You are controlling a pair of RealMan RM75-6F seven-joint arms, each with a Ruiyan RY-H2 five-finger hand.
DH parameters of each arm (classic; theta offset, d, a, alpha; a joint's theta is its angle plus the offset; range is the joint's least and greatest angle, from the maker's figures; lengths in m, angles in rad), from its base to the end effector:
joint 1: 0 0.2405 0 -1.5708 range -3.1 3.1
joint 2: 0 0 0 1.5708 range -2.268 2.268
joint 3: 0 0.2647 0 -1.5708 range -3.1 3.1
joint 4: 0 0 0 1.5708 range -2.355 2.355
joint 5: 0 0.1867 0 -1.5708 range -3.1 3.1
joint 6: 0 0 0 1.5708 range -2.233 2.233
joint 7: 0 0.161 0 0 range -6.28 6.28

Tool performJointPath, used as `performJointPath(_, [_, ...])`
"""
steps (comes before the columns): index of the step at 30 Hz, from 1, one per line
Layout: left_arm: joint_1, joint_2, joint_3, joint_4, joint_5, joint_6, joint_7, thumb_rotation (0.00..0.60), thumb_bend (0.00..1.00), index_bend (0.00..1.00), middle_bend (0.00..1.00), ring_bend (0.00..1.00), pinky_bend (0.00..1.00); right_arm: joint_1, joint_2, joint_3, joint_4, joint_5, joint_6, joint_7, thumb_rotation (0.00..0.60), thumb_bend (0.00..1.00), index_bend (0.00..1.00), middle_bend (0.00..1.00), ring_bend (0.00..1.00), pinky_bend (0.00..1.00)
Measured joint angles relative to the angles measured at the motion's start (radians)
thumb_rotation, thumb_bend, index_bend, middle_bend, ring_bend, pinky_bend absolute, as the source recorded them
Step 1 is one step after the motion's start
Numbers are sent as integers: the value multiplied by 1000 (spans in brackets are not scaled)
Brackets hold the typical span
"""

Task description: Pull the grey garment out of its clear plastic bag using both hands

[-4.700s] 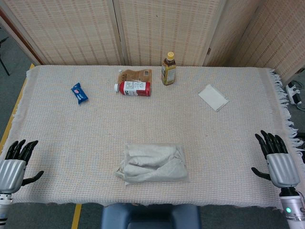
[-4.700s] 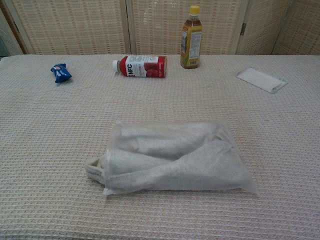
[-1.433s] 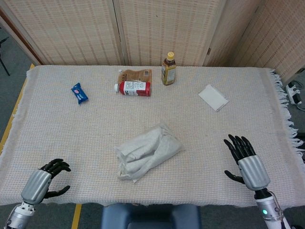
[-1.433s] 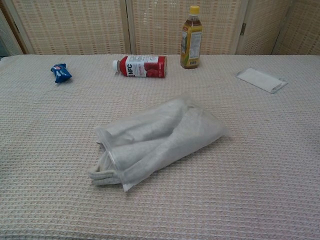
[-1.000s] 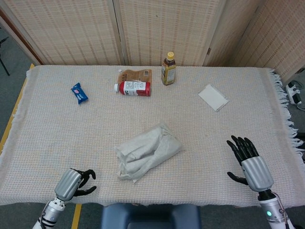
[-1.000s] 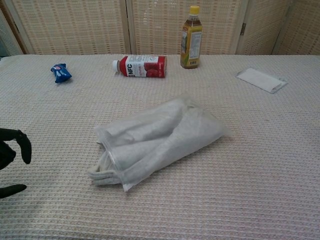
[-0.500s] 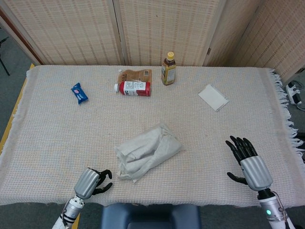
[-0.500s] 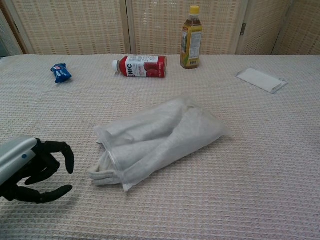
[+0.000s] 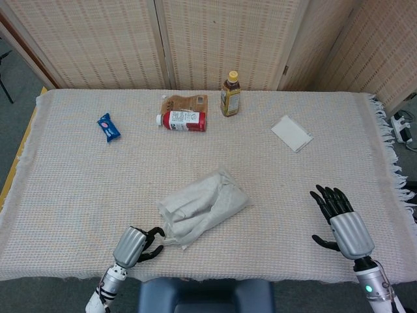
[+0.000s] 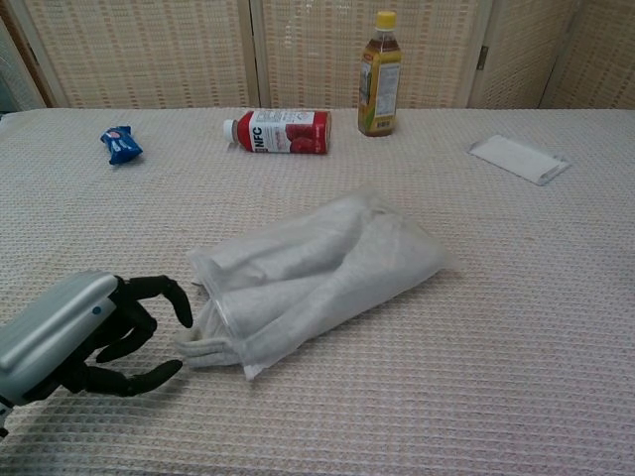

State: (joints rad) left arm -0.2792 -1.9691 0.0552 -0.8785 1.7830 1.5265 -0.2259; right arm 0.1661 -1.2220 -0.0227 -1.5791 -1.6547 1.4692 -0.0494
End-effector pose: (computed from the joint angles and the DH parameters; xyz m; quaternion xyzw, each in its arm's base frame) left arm -0.2136 0.2147 -0.0653 -0.6616 -0.3725 -0.5496 0.3487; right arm -0.2753 -0.2033 0.1318 0.6681 -0.3549 0.4173 0.5036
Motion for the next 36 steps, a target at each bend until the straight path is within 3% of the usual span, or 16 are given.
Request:
performJointPath(13, [-15, -54, -3, 50, -33, -14, -12, 600, 305, 523, 1000, 1000, 1000, -5, 11, 8, -4, -2, 7, 17, 600, 68, 0, 0, 0, 0])
performJointPath(21, [-26, -88, -8, 94, -50, -15, -49, 600, 377, 600, 1000, 1000, 1000, -7, 13, 14, -4, 2, 7, 19, 600, 68, 0, 0, 0, 0])
performJointPath(30, [-33, -112, 4, 128, -47, 8, -80, 600, 546, 718, 1000, 1000, 1000, -4, 7, 17, 0, 10, -11, 9, 600, 67, 0, 0, 0, 0])
performJointPath(36, [-31, -105, 10, 120, -41, 46, -98, 600, 575, 745, 1000, 1000, 1000, 12, -29, 17, 26, 10, -42, -5, 600, 95, 12, 0, 0, 0])
